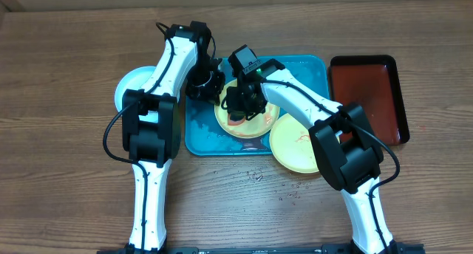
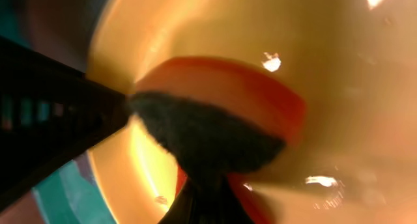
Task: Clean dirty plates on tray and stack at the side
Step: 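Bring the sponge in the right gripper onto the held yellow plate, then scrub the yellow plate with the sponge while the left gripper holds it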
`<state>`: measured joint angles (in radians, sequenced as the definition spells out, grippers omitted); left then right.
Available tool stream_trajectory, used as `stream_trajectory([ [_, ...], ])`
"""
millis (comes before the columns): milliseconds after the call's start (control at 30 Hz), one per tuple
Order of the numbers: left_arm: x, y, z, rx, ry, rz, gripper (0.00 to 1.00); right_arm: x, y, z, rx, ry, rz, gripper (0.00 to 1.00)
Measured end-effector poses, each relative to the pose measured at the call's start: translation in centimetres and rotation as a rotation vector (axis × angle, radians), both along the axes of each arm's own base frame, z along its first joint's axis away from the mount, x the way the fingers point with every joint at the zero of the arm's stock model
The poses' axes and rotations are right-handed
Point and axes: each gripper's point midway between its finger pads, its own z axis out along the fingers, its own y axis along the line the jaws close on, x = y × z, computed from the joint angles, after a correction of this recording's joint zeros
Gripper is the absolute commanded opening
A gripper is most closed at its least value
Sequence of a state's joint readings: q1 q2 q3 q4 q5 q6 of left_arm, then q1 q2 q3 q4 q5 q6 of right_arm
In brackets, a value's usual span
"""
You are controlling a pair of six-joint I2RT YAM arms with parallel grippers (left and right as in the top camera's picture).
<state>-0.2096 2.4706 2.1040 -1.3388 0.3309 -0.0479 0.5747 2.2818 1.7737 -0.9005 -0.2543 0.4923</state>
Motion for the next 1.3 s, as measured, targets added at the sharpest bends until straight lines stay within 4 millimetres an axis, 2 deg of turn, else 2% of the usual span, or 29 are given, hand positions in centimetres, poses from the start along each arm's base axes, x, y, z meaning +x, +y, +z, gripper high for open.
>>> stream_trajectory([
  [133, 0.0, -0.3, 0.1, -0.026, 0.003, 0.006, 0.04, -0.3, -1.6, -0.1, -0.048, 0.031, -0.014, 0.04],
  [333, 1.0, -0.3, 0.2, -0.062, -0.026, 0.023, 0.04, 0.5, -3.6, 0.0, -0.062, 0.035, -0.014, 0.04],
  [500, 1.6, 0.2, 0.1, -0.060, -0.045, 0.034, 0.04, 2.0, -5.6, 0.3, -0.113, -0.001, -0.025, 0.04],
  [733, 1.8, 1.1, -0.1, -0.018, -0.054, 0.044, 0.04, 5.6, -7.5, 0.9, -0.219, -0.158, -0.064, 0.04],
  [933, 1.9, 1.4, -0.2, 0.002, -0.052, 0.060, 0.04, 7.3, -7.6, 1.2, -0.246, -0.240, -0.078, 0.04],
  [1067, 1.9, 1.5, -0.3, 0.006, -0.053, 0.063, 0.04, 8.0, -6.5, 1.4, -0.237, -0.289, -0.073, 0.04],
  [1300, 2.0, 1.6, -0.3, 0.013, -0.057, 0.063, 0.04, 6.3, -2.8, 1.1, -0.191, -0.285, -0.003, 0.04],
])
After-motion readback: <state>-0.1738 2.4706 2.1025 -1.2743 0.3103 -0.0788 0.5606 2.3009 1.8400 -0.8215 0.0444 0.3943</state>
